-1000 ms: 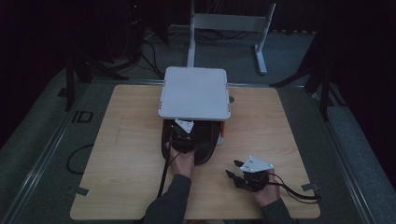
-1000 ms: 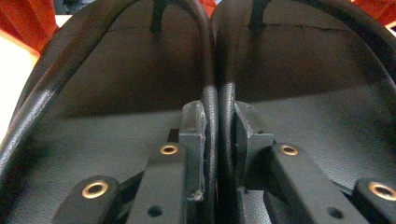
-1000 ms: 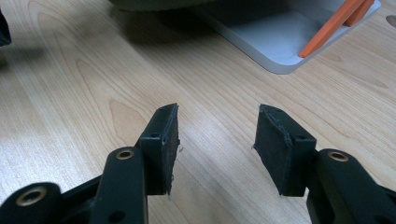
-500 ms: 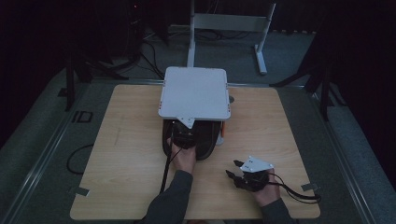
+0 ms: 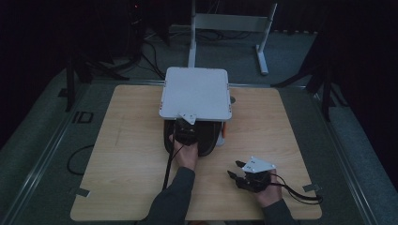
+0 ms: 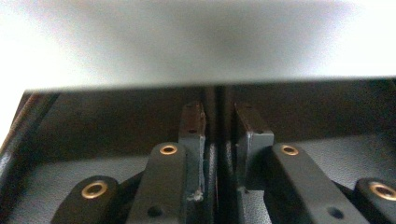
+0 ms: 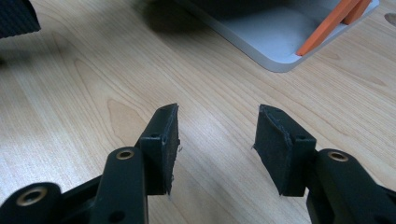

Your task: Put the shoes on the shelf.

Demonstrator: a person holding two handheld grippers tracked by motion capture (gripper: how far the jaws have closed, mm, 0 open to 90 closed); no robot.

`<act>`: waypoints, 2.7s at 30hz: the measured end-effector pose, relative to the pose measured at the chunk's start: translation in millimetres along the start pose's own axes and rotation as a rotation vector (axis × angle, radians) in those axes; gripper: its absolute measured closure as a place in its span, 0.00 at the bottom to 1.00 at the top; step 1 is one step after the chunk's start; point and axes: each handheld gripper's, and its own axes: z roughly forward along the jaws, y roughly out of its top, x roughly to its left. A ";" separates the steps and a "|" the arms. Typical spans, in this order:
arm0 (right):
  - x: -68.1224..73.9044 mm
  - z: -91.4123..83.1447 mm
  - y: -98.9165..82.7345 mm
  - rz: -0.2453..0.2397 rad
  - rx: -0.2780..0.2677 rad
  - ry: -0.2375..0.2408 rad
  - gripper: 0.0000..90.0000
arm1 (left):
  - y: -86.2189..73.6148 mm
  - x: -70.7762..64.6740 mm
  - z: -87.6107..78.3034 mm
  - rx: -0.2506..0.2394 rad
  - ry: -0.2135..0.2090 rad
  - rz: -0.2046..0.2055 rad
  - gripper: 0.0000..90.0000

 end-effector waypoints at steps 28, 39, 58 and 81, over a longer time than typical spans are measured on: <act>-1.0 -1.2 -0.1 0.010 -0.010 -0.001 0.54 | 13.1 -10.5 23.4 -0.026 0.066 -0.040 0.83; -0.9 -1.5 -0.4 0.007 -0.010 0.000 0.54 | 12.7 -15.5 27.0 -0.058 0.094 -0.038 0.79; -0.7 -1.8 -0.8 0.009 -0.007 0.001 0.53 | -0.1 23.0 -8.6 -0.062 -0.125 0.024 0.49; -5.3 -3.5 -1.8 0.022 -0.007 -0.011 0.53 | -21.3 76.0 -38.4 -0.075 -0.310 0.194 0.49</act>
